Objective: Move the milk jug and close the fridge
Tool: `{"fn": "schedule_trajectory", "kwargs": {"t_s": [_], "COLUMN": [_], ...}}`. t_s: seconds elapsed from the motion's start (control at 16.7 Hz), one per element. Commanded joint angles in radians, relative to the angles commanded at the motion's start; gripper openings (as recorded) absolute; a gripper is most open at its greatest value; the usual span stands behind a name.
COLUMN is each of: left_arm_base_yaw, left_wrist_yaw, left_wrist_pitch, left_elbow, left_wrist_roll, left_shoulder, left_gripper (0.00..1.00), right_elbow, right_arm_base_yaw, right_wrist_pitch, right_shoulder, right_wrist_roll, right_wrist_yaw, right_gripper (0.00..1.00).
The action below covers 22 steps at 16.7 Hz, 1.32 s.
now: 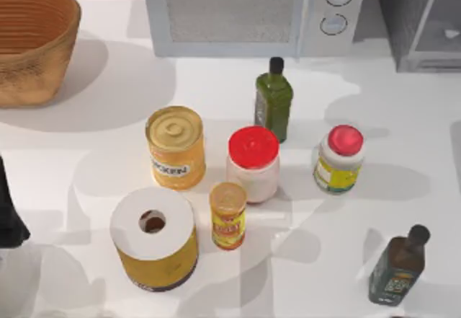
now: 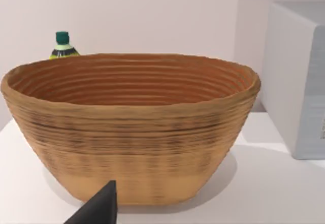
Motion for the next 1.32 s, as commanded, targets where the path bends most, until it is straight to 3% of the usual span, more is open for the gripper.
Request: {"fn": "schedule_trajectory", "kwargs": {"t_s": [0.72,1.32], "left_arm_base_yaw": [0.0,0.0], "left_wrist_yaw": [0.0,0.0], "left_wrist_pitch": [0.0,0.0], "left_elbow": [0.0,0.0], "left_wrist_roll": [0.0,0.0], "left_shoulder": [0.0,0.0], "left_gripper": [1.0,1.0], "right_elbow": [0.008,0.008], "right_arm_base_yaw": [-0.002,-0.002], "right_wrist_pitch": [-0.004,-0.004], "right_shoulder": [0.006,0.006], "right_wrist_roll": [0.0,0.0], "right_wrist_yaw": [-0.001,-0.001], "right_gripper": [0.0,0.75]}}
